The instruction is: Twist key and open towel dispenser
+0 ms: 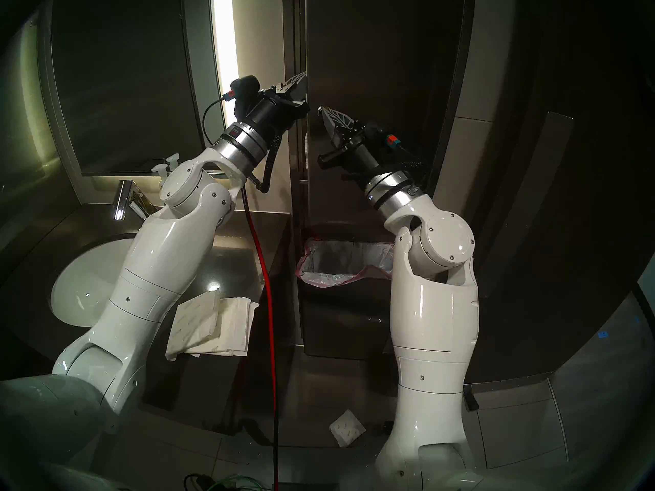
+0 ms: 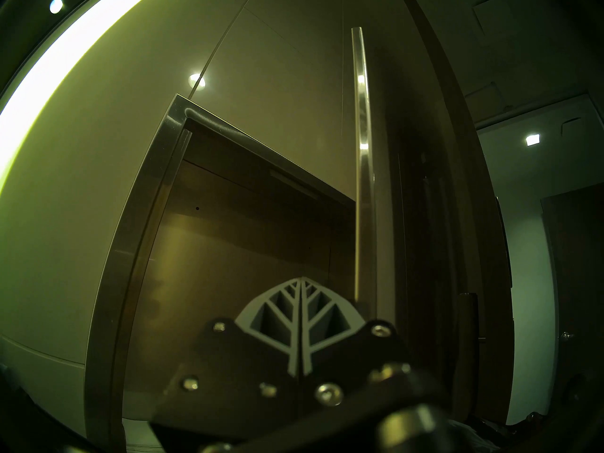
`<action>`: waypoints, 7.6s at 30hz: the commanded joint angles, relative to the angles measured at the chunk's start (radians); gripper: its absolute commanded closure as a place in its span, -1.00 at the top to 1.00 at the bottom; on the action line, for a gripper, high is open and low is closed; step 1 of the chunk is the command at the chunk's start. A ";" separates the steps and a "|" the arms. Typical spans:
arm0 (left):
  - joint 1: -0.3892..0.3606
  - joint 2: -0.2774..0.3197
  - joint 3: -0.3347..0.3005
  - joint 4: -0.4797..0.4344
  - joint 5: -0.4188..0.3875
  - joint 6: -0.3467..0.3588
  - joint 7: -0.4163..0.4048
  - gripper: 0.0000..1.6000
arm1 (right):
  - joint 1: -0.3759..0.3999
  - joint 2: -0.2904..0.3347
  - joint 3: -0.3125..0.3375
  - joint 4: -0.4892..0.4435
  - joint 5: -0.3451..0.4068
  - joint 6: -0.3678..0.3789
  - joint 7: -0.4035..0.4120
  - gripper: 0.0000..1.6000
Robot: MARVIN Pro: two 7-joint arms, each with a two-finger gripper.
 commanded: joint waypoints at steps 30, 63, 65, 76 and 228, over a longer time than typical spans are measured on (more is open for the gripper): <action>-0.020 -0.004 0.015 -0.074 -0.027 0.002 -0.015 -1.00 | 0.015 0.003 0.039 0.002 0.003 0.001 -0.043 -1.00; -0.023 -0.005 0.031 -0.063 -0.034 -0.014 -0.014 -1.00 | -0.012 0.035 0.041 -0.018 0.014 0.032 0.009 1.00; -0.024 -0.005 0.031 -0.062 -0.035 -0.015 -0.015 -1.00 | -0.017 0.048 0.041 -0.021 0.019 0.050 0.030 1.00; -0.039 -0.013 0.037 -0.034 -0.044 -0.019 -0.025 -1.00 | -0.056 0.085 0.066 -0.056 0.031 0.120 0.084 1.00; 0.002 -0.164 0.241 -0.222 -0.149 -0.023 0.014 -1.00 | -0.510 0.274 0.454 -0.220 -0.008 0.374 0.428 1.00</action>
